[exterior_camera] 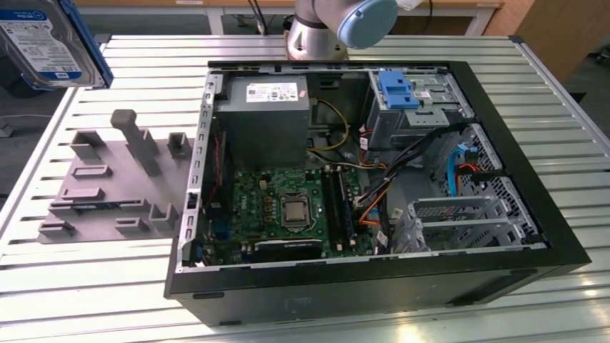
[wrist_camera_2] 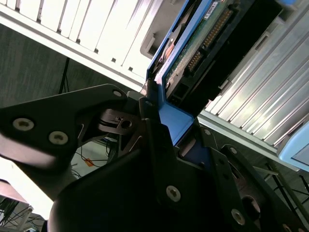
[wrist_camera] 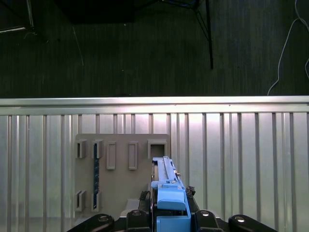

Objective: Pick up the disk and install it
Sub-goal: 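Pick up the disk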

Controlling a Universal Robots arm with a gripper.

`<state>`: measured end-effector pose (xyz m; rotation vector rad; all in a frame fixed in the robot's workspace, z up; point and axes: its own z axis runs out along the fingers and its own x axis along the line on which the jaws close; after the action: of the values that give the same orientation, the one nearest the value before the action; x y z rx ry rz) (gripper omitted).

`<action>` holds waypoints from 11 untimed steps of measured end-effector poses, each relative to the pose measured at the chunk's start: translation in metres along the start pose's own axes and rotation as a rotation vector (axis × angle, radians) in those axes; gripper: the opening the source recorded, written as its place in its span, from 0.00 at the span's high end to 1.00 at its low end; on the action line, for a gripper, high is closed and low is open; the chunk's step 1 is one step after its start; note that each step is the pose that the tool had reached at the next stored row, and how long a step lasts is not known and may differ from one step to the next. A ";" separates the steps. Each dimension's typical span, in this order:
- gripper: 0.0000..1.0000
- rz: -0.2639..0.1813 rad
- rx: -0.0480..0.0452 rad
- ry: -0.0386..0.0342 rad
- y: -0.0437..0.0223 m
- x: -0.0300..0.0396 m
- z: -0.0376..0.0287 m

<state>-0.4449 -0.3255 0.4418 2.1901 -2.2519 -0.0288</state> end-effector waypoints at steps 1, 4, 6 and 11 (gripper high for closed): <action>0.64 0.000 -0.0001 0.0000 0.0000 0.0000 0.0000; 0.64 0.000 -0.0001 0.0000 0.0000 0.0000 -0.0001; 0.64 0.000 0.0000 0.0000 0.0000 0.0000 -0.0001; 0.64 0.000 0.0000 0.0000 0.0000 0.0000 -0.0002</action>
<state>-0.4449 -0.3255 0.4420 2.1901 -2.2518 -0.0288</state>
